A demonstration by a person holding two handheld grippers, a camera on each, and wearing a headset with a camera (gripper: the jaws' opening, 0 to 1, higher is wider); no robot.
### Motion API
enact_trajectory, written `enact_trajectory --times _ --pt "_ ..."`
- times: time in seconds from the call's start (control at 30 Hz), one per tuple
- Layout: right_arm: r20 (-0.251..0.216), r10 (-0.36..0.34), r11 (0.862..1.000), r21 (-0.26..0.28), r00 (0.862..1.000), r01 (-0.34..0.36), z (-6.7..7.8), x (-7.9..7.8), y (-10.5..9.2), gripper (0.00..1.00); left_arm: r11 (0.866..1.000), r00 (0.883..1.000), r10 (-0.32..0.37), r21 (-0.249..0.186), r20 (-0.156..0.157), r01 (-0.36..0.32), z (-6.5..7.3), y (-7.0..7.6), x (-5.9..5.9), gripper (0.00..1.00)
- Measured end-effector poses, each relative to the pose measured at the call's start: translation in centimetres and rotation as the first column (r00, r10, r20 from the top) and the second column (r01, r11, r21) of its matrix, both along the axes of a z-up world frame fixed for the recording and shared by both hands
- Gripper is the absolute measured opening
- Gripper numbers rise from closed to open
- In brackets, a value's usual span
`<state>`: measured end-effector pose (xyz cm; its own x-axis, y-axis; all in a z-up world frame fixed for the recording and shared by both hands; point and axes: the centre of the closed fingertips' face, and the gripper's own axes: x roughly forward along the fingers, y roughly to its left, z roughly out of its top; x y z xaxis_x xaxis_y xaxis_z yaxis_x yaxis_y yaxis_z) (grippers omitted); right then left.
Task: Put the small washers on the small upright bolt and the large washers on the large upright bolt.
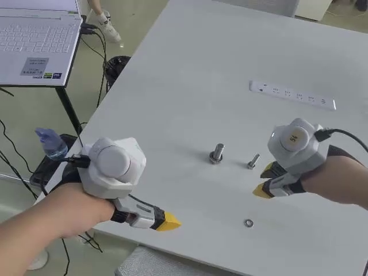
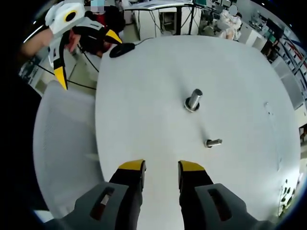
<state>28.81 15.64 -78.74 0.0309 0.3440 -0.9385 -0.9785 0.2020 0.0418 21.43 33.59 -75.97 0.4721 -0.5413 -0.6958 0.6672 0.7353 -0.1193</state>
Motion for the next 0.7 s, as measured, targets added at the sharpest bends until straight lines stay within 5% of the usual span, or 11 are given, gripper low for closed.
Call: enact_trajectory --times 0.7 --pt "-0.016 -0.019 1.0 -0.018 1.0 0.019 -2.5 -3.3 -1.5 0.3 1.0 1.0 -0.005 0.015 -0.011 0.005 -0.2 0.0 -0.8 0.91"
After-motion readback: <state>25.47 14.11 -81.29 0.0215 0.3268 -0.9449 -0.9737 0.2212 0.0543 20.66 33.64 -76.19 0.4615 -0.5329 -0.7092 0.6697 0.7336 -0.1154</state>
